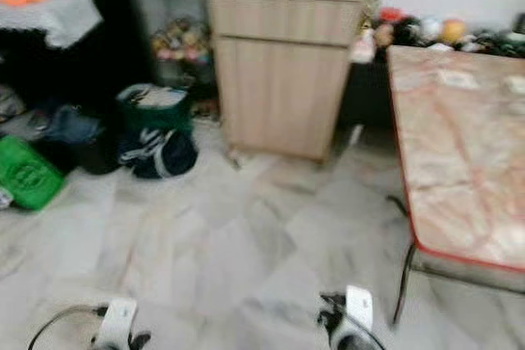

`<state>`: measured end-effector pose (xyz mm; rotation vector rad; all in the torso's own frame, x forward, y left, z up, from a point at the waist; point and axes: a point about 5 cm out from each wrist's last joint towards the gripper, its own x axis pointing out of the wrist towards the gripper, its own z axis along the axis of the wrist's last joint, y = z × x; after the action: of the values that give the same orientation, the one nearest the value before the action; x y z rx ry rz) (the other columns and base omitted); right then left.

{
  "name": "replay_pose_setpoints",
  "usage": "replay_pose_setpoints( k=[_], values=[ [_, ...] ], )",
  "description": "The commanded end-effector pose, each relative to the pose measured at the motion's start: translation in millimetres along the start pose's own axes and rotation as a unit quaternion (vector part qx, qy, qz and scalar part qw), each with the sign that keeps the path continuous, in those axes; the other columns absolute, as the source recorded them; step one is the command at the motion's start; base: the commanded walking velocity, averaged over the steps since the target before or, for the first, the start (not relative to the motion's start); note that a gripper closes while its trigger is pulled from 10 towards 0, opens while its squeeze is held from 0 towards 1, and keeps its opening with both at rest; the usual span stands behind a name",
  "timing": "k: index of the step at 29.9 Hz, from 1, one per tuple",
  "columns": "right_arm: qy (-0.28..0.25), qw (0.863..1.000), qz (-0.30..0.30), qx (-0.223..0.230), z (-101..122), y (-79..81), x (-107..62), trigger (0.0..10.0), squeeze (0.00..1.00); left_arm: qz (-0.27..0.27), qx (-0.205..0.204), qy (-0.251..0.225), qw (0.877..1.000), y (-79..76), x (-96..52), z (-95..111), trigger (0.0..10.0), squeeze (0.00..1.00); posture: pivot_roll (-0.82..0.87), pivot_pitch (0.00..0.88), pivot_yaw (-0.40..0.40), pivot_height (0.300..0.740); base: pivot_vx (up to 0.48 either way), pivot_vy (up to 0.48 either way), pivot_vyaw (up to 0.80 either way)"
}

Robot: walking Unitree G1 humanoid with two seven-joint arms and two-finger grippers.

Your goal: Setting the table

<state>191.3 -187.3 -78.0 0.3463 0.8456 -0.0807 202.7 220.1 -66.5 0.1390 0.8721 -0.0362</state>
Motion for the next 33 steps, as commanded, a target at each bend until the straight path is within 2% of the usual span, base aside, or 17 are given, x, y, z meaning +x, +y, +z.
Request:
replay_pose_setpoints(
  k=[1,8,22,33],
  values=[
    [-0.021,1.000,0.008,0.006,9.5,3.0,1.9,10.0,0.00,0.002,0.002,0.017,1.000,1.9,-2.6,-11.0,10.0,0.00,-0.08,0.042,0.041,0.740,0.000,0.000,0.00],
    [-0.025,1.000,0.003,0.008,12.8,1.0,2.1,10.0,0.00,0.000,0.012,0.014,1.000,0.4,-2.4,-10.5,10.0,0.00,-0.09,0.054,0.039,0.740,0.000,0.000,0.00],
    [-0.011,1.000,0.000,0.014,5.7,1.2,1.4,10.0,0.00,0.005,0.012,0.015,1.000,1.5,-3.2,-12.6,10.0,0.00,-0.07,0.053,0.038,0.740,0.000,0.000,-0.75],
    [-0.016,1.000,-0.005,0.020,5.7,-3.0,0.1,10.0,0.00,0.005,0.015,0.013,1.000,0.8,-3.1,-12.5,10.0,0.00,-0.06,0.054,0.031,0.740,0.000,0.000,0.00]
  ],
)
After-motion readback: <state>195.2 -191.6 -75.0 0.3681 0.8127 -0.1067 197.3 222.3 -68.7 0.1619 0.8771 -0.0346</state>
